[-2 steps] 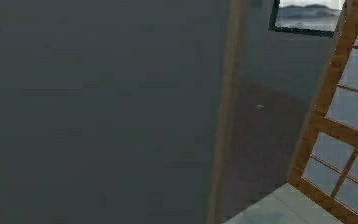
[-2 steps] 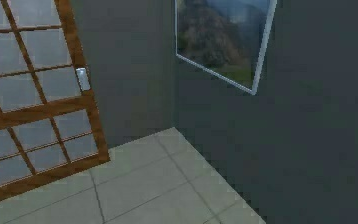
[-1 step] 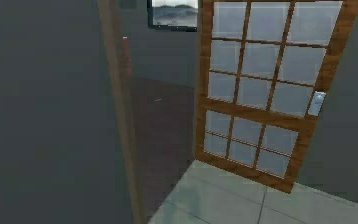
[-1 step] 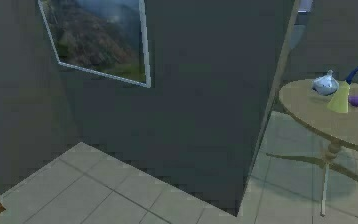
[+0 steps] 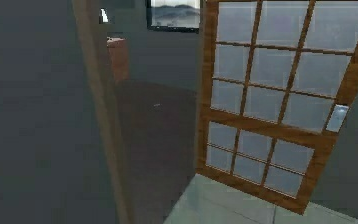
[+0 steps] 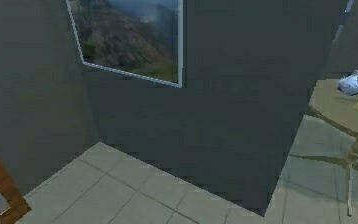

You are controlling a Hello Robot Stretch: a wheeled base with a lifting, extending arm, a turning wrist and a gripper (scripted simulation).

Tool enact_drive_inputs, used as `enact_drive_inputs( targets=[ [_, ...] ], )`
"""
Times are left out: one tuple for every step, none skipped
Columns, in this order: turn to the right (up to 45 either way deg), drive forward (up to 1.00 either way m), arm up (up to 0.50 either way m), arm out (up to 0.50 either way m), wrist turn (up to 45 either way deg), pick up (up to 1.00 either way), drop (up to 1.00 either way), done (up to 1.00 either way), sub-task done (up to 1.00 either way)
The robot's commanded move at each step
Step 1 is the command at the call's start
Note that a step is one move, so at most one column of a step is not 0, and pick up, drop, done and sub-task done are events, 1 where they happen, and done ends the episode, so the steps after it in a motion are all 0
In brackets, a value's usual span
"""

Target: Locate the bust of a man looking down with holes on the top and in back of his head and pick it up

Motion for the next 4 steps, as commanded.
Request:
enact_drive_inputs(
  targets=[
    [9.0,0.0,0.0,0.0,0.0,0.0,0.0,0.0,0.0],
    [0.0,0.45,0.0,0.0,0.0,0.0,0.0,0.0,0.0],
    [0.0,0.35,0.0,0.0,0.0,0.0,0.0,0.0,0.0],
    [-45.0,0.0,0.0,0.0,0.0,0.0,0.0,0.0,0.0]
  ],
)
